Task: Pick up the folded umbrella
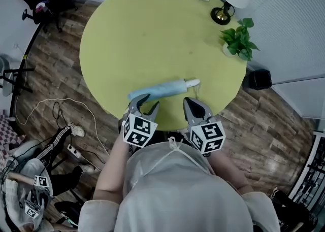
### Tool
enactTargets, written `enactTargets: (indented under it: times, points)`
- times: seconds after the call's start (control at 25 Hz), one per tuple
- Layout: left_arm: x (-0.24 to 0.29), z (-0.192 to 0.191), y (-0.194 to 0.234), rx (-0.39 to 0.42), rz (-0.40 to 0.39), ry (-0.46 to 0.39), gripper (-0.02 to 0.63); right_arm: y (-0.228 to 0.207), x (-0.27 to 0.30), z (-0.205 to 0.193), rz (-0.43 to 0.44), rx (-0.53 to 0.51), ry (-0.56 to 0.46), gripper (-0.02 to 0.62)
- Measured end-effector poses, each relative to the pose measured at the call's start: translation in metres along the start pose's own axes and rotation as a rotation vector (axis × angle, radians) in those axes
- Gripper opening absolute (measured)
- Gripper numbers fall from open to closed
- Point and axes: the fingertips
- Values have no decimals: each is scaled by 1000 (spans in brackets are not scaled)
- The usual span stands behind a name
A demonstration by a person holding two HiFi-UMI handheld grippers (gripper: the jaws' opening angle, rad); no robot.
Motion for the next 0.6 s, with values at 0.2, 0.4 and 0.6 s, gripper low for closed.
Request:
enactTargets:
  times: [0.2,0.4,0.6]
  points:
    - [42,-24,8,118,-147,143,335,-13,14,-7,-49,33,26,0]
    - [77,-56,8,228,-251,321,419,-26,21,-12,-91,45,48,0]
    - [102,-77,-3,307,-391,436,426,-37,22,-16,-120,60,66,0]
Point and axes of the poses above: the fingertips, and each gripper's own axes: x forward along the fingers, y to its left, z out of its top, and after that the axes turned 14 degrees about -y, right-handed
